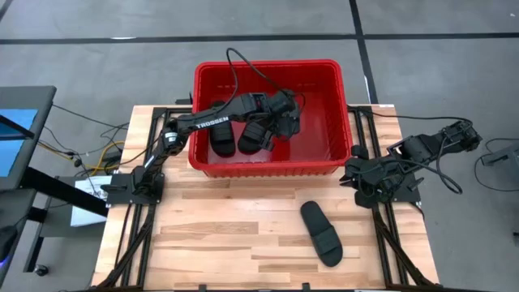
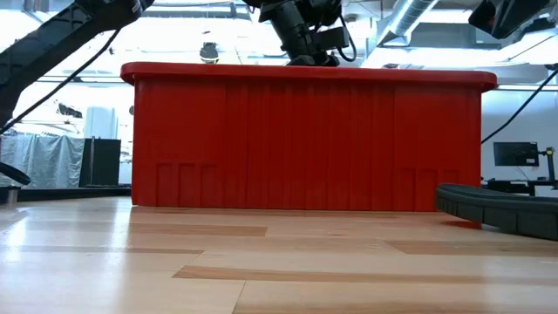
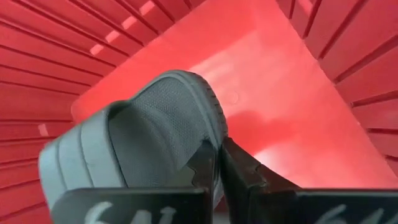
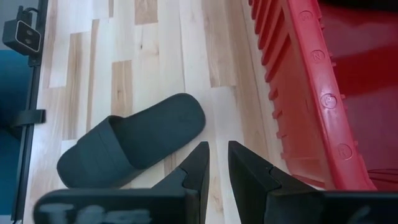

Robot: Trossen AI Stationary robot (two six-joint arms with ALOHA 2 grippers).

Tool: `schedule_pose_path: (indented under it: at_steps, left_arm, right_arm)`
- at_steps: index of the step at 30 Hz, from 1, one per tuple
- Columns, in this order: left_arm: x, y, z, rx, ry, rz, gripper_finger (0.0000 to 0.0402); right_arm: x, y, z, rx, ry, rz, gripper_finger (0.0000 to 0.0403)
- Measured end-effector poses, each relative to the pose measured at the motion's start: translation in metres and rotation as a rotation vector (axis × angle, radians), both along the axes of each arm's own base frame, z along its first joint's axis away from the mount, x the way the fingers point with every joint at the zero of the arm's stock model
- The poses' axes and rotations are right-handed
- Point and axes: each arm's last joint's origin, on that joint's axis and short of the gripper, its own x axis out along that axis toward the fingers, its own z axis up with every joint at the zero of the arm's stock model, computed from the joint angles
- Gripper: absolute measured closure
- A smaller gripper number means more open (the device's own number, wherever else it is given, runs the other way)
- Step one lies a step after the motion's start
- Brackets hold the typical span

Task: Pick and place slides into bin
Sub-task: Put the black slipper into the red bin

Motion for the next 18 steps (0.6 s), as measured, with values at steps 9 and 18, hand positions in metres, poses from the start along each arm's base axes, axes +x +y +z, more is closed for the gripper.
schedule_pose_path:
  at_steps: [9,18]
  left_arm:
    - [-0.0001,-0.0009,0.0,-0.01,0.0,0.009,0.0401]
    - [-0.0003,-0.0009,-0.0002,-0.017,0.001,0.018,0.0401]
  right_arm:
    - [0.0004,0.0001,0.0002,0.006,-0.003,-0.007,0.0351]
    - [0.0004,0.0002,0.0002,0.019,-0.001,-0.02,0.0351]
